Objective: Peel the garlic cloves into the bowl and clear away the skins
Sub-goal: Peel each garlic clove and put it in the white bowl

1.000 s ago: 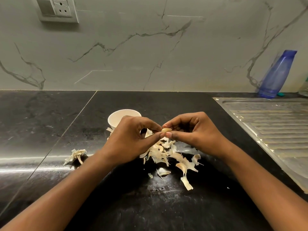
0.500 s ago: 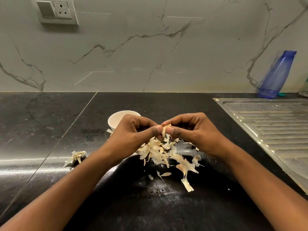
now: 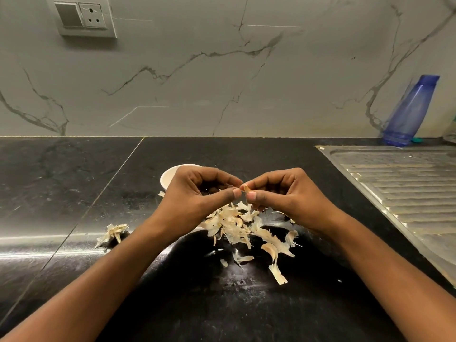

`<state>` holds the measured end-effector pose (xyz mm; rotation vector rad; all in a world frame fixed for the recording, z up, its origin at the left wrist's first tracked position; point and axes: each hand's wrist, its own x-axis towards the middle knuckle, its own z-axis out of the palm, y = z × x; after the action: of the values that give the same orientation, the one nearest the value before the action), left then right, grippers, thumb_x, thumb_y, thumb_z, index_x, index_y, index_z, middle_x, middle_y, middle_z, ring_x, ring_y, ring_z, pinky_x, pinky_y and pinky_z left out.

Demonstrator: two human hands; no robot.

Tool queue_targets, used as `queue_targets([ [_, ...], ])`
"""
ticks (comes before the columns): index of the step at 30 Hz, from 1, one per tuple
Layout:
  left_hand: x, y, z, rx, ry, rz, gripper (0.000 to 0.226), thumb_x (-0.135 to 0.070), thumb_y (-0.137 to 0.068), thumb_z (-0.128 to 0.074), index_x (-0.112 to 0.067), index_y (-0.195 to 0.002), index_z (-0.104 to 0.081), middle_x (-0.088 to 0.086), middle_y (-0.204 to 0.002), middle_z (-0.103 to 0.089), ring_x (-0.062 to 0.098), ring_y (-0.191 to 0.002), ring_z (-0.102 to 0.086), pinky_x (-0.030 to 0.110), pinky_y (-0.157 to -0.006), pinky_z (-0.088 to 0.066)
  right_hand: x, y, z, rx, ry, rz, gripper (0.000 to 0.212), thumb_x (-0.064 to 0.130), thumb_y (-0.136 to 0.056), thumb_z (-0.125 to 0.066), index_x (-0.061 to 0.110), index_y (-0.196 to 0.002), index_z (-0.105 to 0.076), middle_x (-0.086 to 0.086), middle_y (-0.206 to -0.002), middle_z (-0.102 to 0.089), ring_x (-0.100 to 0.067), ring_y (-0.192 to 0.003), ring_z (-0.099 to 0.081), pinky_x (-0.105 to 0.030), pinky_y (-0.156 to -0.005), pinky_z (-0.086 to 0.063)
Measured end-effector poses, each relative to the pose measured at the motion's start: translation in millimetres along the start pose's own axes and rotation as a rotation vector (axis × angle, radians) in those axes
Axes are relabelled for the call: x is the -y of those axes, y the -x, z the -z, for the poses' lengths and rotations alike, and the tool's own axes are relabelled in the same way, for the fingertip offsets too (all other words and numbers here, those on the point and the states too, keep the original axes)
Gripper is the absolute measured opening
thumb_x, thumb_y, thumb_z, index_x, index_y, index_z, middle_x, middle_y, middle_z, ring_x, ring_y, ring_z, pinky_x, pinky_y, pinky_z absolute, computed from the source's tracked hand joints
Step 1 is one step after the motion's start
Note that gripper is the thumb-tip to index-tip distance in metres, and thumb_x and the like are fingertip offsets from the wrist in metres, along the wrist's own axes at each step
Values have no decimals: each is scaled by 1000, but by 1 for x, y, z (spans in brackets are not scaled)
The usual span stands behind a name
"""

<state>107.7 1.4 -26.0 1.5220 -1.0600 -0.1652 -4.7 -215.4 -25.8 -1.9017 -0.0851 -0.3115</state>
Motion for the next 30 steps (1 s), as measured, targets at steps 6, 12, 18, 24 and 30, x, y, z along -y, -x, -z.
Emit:
queue_targets([
  [6,4,-2,0,-11,-96,-2,13,-15,-90,-82,-14,-103,-84,0,-78,-77,30,-69,-69,45,-62,-56,-1,-1,-1,-1,66,38,24,26,-92,-76,15,-113,-82,-5,-99,-81,-24,-89,-75,-31,-79,-62],
  [12,5,-2,-3,-10,-164,5,9,-14,-92,-80,-16,-101,-84,-2,-78,-78,27,-68,-71,46,-63,-59,-2,0,-1,-10,181,54,24,31,-94,-75,18,-113,-82,1,-98,-79,-22,-93,-76,-44,-84,-65],
  [18,3,1,-7,-43,-134,36,5,-14,-89,-81,-12,-94,-84,-4,-70,-75,10,-57,-65,21,-54,-51,-3,1,-5,-10,270,131,26,35,-94,-74,21,-114,-82,5,-96,-78,-20,-91,-75,-44,-80,-64],
  [24,1,3,-11,-110,-45,68,3,-9,-87,-81,-9,-86,-83,5,-66,-73,16,-56,-63,21,-52,-50,-6,1,-10,-28,269,165,26,36,-95,-73,24,-115,-82,3,-94,-77,-25,-88,-73,-53,-76,-62],
  [30,-1,2,-15,-172,54,155,11,3,-89,-75,-4,-82,-81,7,-62,-70,14,-51,-58,18,-47,-46,-3,-1,-12,-60,123,155,26,27,-94,-74,14,-117,-81,1,-93,-80,-20,-84,-74,-36,-76,-64],
])
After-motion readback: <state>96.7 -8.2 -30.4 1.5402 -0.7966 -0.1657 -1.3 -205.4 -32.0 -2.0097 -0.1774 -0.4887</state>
